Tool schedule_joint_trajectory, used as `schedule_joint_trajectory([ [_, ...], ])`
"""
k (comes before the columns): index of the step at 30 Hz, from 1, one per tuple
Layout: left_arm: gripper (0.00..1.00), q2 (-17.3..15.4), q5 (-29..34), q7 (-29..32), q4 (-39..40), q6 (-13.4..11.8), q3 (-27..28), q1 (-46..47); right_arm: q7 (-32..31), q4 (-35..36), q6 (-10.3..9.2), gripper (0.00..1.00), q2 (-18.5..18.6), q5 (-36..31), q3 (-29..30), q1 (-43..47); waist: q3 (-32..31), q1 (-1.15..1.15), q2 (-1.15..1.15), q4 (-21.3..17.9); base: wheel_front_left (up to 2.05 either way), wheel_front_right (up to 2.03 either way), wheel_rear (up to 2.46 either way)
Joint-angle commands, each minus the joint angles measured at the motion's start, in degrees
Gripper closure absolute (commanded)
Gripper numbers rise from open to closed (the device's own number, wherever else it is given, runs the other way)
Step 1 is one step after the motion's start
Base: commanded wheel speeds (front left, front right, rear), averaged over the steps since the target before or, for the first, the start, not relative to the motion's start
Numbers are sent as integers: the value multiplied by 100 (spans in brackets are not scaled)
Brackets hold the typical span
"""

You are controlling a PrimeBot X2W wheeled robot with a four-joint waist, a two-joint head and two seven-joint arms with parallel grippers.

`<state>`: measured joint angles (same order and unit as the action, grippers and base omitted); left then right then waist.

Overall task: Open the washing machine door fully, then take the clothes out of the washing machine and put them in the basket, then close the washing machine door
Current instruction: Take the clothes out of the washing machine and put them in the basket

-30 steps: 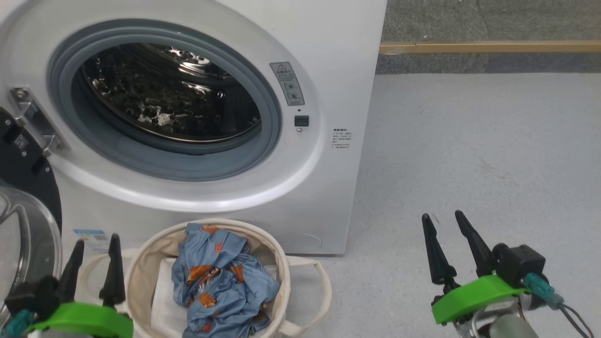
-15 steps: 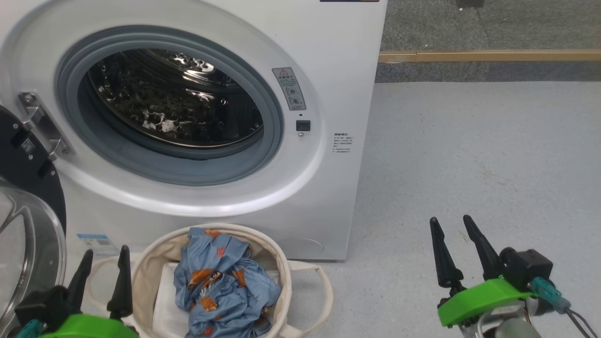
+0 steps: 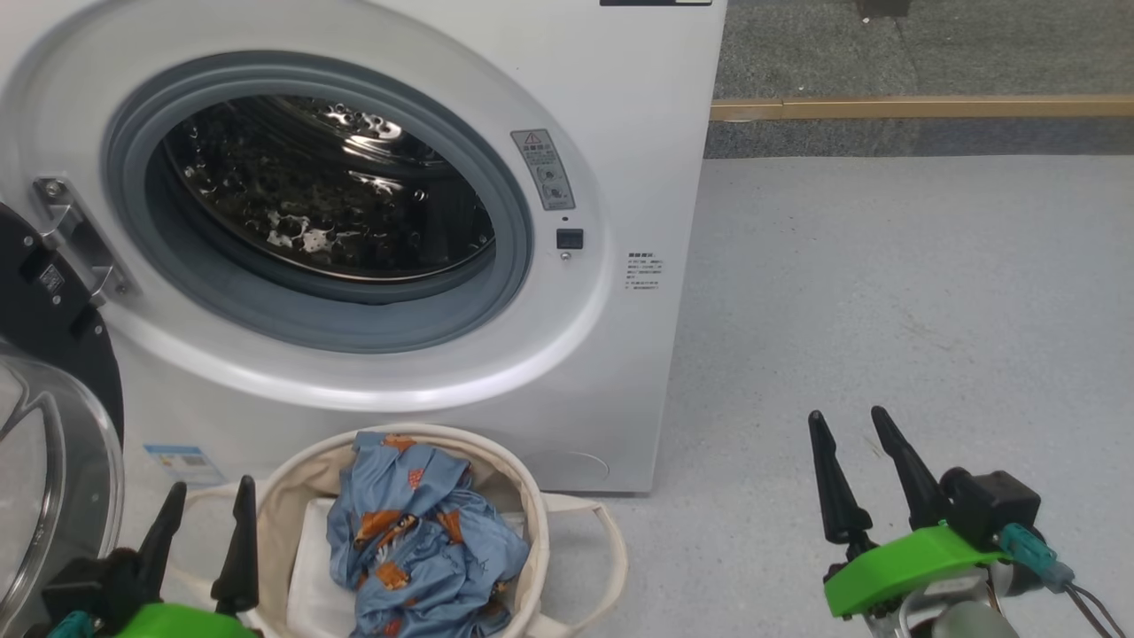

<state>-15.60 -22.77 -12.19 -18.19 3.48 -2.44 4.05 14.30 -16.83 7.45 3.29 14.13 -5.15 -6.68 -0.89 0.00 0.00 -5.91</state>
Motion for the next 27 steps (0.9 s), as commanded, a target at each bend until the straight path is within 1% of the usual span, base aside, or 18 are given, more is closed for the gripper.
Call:
schedule_joint_trajectory([
  [1, 0, -199, 71, -4, 213, -46, 191, 201, 70, 155, 3, 0, 8, -40, -161, -125, -2, 0, 0, -7, 0, 0, 0],
  [21, 0, -269, 106, -39, 262, -146, 90, 173, 70, 148, 3, 0, 11, -22, -171, -145, -13, 0, 0, -25, 0, 0, 0],
  [27, 0, -278, 87, -45, 232, -199, 90, 189, 70, 142, 3, 0, 14, -21, -165, -155, -9, 0, 0, -24, -58, 41, 18],
])
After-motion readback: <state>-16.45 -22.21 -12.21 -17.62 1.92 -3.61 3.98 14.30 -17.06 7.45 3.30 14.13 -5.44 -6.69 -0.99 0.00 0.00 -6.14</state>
